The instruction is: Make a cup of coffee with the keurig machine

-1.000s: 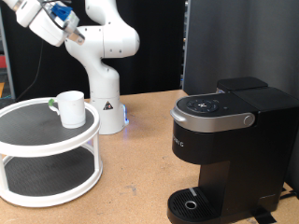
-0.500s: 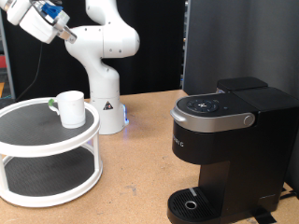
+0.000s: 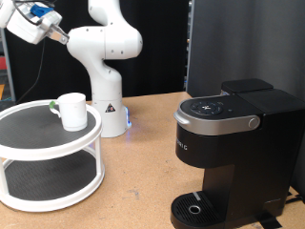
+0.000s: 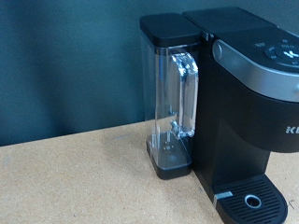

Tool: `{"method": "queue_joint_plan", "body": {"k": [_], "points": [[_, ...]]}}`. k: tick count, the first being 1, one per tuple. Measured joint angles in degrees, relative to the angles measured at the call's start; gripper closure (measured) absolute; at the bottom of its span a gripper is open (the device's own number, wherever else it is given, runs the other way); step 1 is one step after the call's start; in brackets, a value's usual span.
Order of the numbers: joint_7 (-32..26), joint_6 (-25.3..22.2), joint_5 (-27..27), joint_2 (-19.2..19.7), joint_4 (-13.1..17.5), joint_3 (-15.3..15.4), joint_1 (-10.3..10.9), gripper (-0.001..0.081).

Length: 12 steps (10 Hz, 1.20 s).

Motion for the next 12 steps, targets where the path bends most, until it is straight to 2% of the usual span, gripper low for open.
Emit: {"method": "queue_joint_plan", "body": {"k": [1, 4, 8, 12], "points": [[-0.83, -0.87, -0.03, -0.16, 0.33, -1.12, 0.00, 0.0799], [-0.58, 0.05, 1.17, -0.06, 0.16, -1.51, 0.00, 0.0799], [-1.91, 0.22, 2.80, -0.04, 0.94, -4.91, 0.01, 0.0799], [-1.84, -0.25, 1.52, 0.13, 1.41, -5.27, 0.15, 0.0799]]}}
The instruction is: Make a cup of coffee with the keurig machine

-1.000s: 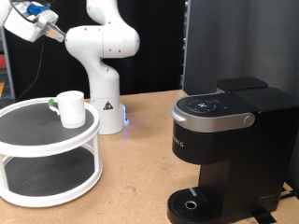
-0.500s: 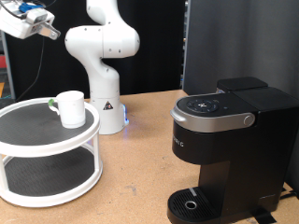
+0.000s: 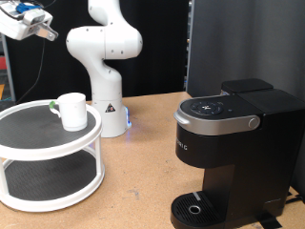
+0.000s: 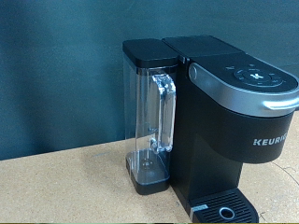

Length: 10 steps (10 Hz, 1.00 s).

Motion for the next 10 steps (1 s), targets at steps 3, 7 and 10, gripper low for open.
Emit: {"method": "queue_joint_plan", "body": {"k": [3, 7, 10], "points": [[-1.06, 0.18, -1.95, 0.25, -1.28, -0.36, -0.03, 0.0799], [-6.01, 7.41, -3.30, 1.72, -5.29, -2.20, -0.05, 0.0799], [-8.70, 11.67, -3.45, 3.71, -7.41, -3.68, -0.01, 0.0799]]}}
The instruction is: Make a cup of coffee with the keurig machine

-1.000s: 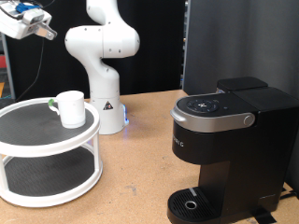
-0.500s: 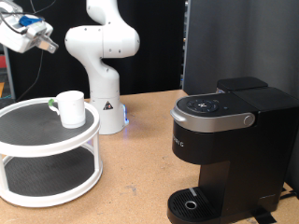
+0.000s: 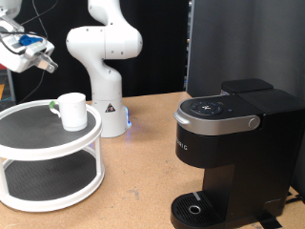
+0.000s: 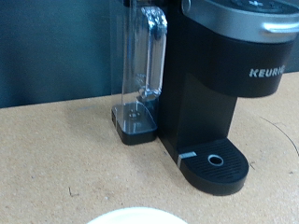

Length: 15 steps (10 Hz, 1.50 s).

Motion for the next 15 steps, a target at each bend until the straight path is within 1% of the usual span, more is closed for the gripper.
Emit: {"method": "queue_joint_plan", "body": {"k": [4, 5, 6, 7, 8, 9, 10, 11, 12, 13, 14, 15], "points": [[-4.28, 6.12, 0.00, 3.00, -3.17, -1.15, 0.19, 0.0799], [-4.97, 7.23, 0.01, 3.72, -3.82, -1.32, 0.21, 0.0684], [-5.57, 8.12, 0.04, 4.31, -4.31, -1.45, 0.22, 0.0684], [-6.22, 8.97, 0.14, 4.88, -4.71, -1.59, 0.24, 0.0483], [-6.94, 9.73, 0.37, 5.28, -5.04, -1.91, 0.34, 0.0483], [-7.83, 10.73, 0.92, 5.33, -5.42, -2.32, 0.44, 0.0351], [-8.88, 11.33, 1.58, 5.33, -5.79, -2.80, 0.47, 0.0351], [-9.85, 11.51, 2.09, 5.33, -6.02, -3.37, 0.50, 0.0166], [-10.62, 11.80, 2.34, 5.33, -6.24, -3.85, 0.51, 0.0055], [-11.11, 12.52, 2.47, 5.34, -6.57, -4.07, 0.53, 0.0055], [-11.27, 13.52, 2.48, 5.41, -7.08, -4.22, 0.65, 0.0008], [-11.41, 14.45, 2.48, 5.74, -7.60, -4.29, 0.79, 0.0001]]}}
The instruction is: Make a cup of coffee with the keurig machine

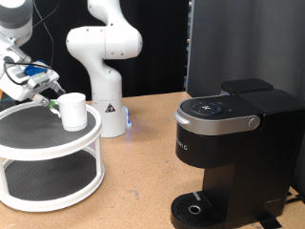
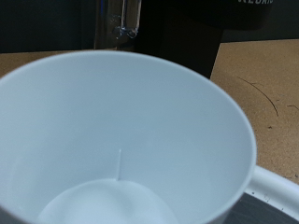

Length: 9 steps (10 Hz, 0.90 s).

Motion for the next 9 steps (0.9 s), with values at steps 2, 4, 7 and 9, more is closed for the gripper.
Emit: {"method": "queue_joint_plan", "body": {"k": [2, 4, 7, 9], "points": [[-0.89, 1.63, 0.37, 1.37, -0.74, -0.48, 1.04, 0.0001], [-2.09, 2.18, 1.46, 2.65, -0.90, -1.55, 2.54, -0.0002], [-2.71, 2.21, 2.58, 3.53, -0.90, -2.65, 3.94, -0.0002], [-2.82, 2.21, 2.74, 3.57, -0.90, -3.01, 4.26, 0.0277]]}}
